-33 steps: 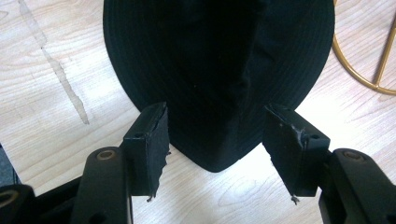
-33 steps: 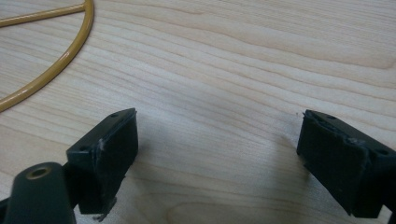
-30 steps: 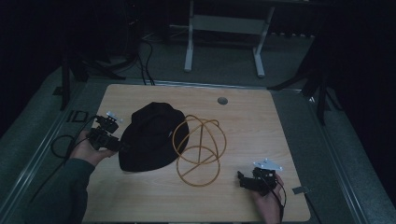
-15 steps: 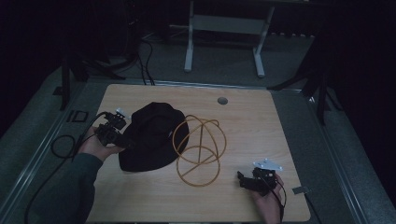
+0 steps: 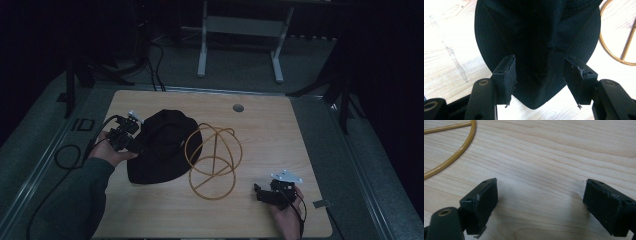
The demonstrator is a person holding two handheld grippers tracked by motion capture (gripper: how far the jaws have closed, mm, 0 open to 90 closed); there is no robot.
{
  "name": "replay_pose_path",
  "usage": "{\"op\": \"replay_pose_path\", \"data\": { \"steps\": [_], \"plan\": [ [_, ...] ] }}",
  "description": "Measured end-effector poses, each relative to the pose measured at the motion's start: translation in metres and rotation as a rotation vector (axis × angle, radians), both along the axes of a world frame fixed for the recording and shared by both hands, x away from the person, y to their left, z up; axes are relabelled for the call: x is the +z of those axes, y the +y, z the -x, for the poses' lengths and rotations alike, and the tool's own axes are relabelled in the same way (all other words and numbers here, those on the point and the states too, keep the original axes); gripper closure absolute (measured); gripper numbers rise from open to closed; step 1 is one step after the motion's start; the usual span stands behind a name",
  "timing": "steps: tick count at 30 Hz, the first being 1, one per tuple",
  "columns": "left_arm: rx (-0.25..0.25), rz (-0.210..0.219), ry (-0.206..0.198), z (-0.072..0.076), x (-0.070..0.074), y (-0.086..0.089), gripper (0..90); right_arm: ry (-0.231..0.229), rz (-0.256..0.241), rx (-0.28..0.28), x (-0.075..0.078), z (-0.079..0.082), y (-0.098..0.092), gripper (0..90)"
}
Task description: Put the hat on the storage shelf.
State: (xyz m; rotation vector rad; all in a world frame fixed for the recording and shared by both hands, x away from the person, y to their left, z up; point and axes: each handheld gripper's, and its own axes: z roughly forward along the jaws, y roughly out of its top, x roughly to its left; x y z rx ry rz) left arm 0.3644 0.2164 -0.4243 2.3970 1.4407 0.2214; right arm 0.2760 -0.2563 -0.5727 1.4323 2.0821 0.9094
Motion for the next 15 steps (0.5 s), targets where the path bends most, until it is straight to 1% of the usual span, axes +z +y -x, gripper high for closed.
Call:
{"op": "replay_pose_path", "data": {
  "steps": [7,12,15],
  "plan": [
    [0.0,-0.025,0.012,-0.009,-0.001,-0.005,43.2,0.001,-0.001,0.001,0.0,0.0,0.0,12.3],
    [-0.005,-0.041,0.035,-0.015,-0.005,-0.01,44.5,0.0,0.0,0.002,0.0,0.0,0.0,12.3],
    [-0.006,-0.052,0.042,-0.018,-0.007,-0.014,44.7,0.0,0.0,0.002,0.0,0.0,0.0,12.3]
  ]
}}
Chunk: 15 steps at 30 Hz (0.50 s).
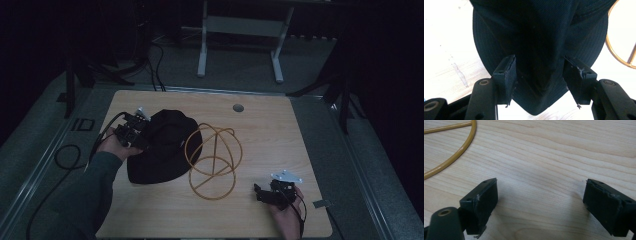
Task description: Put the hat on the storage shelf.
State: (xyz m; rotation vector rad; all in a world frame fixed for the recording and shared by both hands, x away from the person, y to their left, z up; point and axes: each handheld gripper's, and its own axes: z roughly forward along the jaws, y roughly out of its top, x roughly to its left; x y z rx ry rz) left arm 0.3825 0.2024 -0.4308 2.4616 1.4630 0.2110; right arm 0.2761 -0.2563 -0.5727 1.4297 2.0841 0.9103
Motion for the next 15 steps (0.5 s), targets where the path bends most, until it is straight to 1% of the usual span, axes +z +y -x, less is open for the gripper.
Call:
{"op": "replay_pose_path", "data": {
  "steps": [5,7,10,15],
  "plan": [
    [0.007,-0.014,0.013,-0.006,-0.006,-0.009,44.3,0.0,-0.001,0.0,0.0,0.0,0.0,12.4],
    [0.003,-0.019,0.022,-0.008,-0.009,-0.013,44.0,0.0,0.0,0.001,0.0,0.0,0.0,12.4],
    [-0.003,-0.04,0.033,-0.011,-0.014,-0.018,43.2,0.0,0.0,0.002,0.0,0.0,0.0,12.4],
    [0.001,-0.058,0.042,-0.016,-0.02,-0.023,43.0,0.0,-0.002,0.003,0.0,0.0,0.0,12.4]
  ]
}}
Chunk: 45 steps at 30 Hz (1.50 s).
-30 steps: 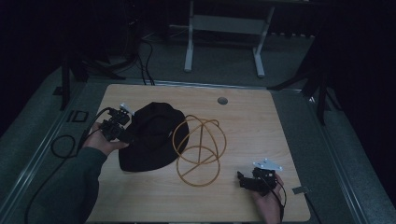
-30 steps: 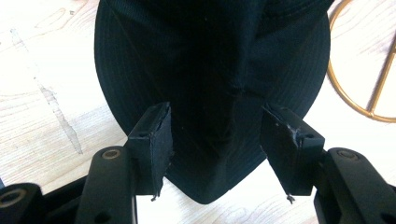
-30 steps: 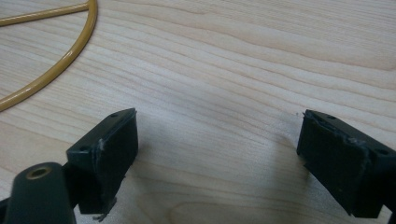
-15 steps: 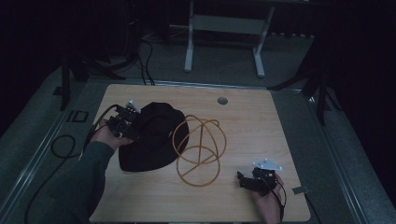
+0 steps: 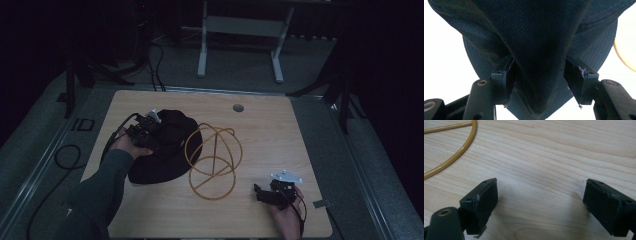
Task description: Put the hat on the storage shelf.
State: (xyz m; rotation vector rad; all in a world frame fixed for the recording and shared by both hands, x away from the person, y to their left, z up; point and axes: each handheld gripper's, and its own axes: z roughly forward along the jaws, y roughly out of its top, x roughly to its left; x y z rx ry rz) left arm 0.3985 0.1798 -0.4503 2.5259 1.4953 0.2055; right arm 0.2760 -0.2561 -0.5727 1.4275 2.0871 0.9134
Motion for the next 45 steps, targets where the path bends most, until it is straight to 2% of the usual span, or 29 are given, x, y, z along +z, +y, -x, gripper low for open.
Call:
{"op": "replay_pose_path", "data": {
  "steps": [4,7,9,12,16,22,36,45],
  "plan": [
    [0.003,-0.015,0.006,-0.002,-0.001,-0.001,45.6,0.0,0.0,0.001,0.0,0.0,0.0,12.3],
    [0.005,-0.032,0.012,-0.004,-0.002,-0.001,51.4,0.0,0.0,0.001,0.0,0.0,0.0,12.4],
    [0.001,-0.052,0.023,-0.006,-0.004,-0.002,58.9,0.0,0.001,0.002,0.0,0.0,0.0,12.4],
    [-0.005,-0.058,0.042,-0.008,-0.004,-0.002,74.2,0.0,0.001,0.002,0.0,0.0,0.0,12.4],
    [-0.023,-0.07,0.058,-0.009,-0.004,-0.004,85.2,0.0,0.0,0.002,0.0,0.0,0.0,12.4],
    [-0.041,-0.063,0.076,-0.009,0.001,-0.003,87.7,0.0,0.0,0.004,0.0,0.0,0.0,12.4],
    [-0.062,-0.021,0.081,-0.004,0.012,0.008,88.1,0.0,0.001,0.008,0.0,0.0,0.0,12.4],
    [-0.071,-0.016,0.085,-0.001,0.019,0.011,88.3,0.0,0.001,0.009,0.0,0.0,0.0,12.4]
  ]
}}
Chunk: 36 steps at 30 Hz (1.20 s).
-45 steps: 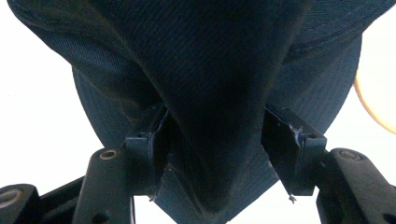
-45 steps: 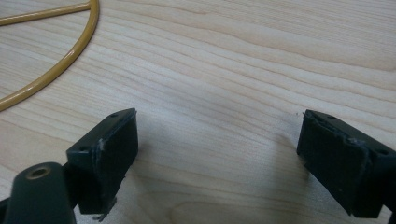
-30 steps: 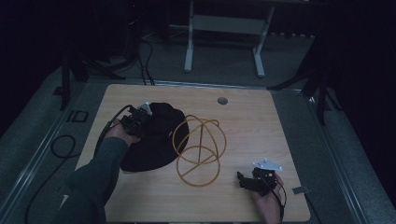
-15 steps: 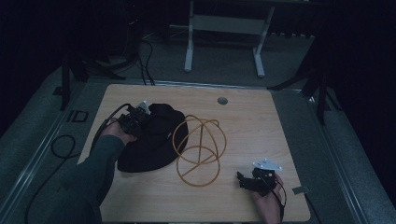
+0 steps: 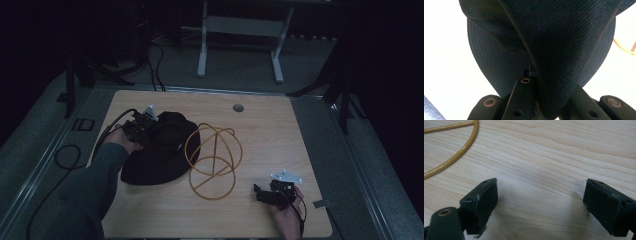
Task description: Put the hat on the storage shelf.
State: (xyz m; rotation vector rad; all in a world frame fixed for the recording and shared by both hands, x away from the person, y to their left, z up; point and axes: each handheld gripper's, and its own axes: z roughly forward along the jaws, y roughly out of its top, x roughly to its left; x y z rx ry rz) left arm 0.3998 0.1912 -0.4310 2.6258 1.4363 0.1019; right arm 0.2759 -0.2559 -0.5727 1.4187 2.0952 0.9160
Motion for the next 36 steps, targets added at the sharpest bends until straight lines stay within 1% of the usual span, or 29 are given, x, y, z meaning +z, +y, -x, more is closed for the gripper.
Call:
{"op": "replay_pose_path", "data": {
  "steps": [5,9,17,23,30,31,36],
  "plan": [
    [-0.013,-0.01,-0.004,0.001,0.005,0.003,88.3,0.0,0.0,0.0,0.0,0.0,0.0,12.4],
    [-0.01,-0.01,-0.003,0.002,0.01,0.006,88.3,0.0,0.0,0.0,0.0,0.0,0.0,12.4],
    [-0.005,0.011,-0.012,0.004,0.016,0.012,88.3,0.001,0.0,0.0,0.0,0.0,0.0,12.4],
    [-0.023,0.022,-0.025,0.007,0.02,0.013,88.3,0.001,0.0,0.001,0.0,0.0,0.0,12.4],
    [-0.039,0.01,-0.039,0.007,0.032,0.013,88.2,0.0,-0.001,0.0,0.0,0.0,0.0,12.4],
    [-0.036,0.015,-0.042,0.007,0.034,0.013,88.2,0.0,0.0,0.001,0.0,0.0,0.0,12.4],
    [-0.052,0.006,-0.055,0.008,0.04,0.012,88.2,0.0,0.0,0.002,0.0,0.0,0.0,12.4]
  ]
}}
